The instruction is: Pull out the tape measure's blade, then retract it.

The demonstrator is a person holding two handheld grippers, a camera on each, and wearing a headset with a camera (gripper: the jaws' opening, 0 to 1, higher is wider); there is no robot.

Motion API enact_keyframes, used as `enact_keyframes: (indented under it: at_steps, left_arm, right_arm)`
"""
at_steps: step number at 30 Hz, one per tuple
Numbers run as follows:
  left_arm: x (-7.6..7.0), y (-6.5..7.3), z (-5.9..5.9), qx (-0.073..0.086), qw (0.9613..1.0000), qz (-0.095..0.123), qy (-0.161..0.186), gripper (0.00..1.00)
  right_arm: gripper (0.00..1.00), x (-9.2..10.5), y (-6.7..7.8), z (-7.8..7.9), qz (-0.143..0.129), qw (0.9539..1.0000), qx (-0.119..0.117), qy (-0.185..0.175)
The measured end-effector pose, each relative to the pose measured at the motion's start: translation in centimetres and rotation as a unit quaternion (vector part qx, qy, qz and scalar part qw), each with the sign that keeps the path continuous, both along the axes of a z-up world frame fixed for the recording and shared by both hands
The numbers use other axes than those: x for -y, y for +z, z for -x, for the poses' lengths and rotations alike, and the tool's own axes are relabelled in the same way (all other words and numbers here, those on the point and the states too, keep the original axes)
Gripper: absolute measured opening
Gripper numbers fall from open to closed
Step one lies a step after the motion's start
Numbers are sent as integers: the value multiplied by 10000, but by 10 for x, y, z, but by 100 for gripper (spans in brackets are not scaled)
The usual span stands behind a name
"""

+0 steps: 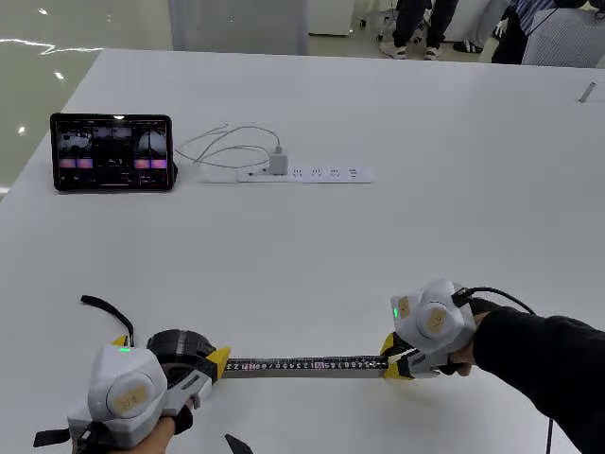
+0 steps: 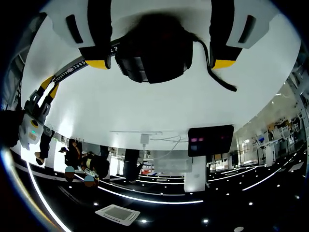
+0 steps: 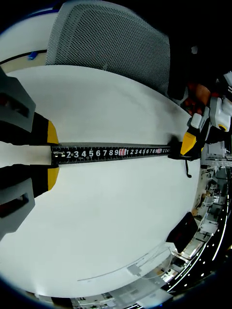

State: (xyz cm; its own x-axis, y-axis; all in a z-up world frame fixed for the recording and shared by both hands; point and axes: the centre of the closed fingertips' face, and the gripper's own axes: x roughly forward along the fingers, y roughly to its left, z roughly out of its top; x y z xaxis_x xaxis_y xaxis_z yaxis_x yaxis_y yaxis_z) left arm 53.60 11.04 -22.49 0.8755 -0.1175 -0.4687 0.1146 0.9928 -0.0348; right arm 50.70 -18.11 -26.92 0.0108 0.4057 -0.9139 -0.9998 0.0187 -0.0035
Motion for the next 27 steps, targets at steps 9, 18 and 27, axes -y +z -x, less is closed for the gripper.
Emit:
enact_keyframes:
  at_steps: [9, 18, 27]
  left_arm:
    - [5, -13, 6, -183, 9998, -3, -63, 69]
    - [7, -13, 6, -264, 9996, 97, 91, 64]
    - [6, -12, 5, -454, 9982, 309, 237, 63]
  right_arm:
    - [10, 0, 0, -1, 40, 9992, -156, -377]
    - [10, 0, -2, -1, 117, 9985, -191, -502]
    - [9, 1, -1, 0, 90, 9993, -141, -344]
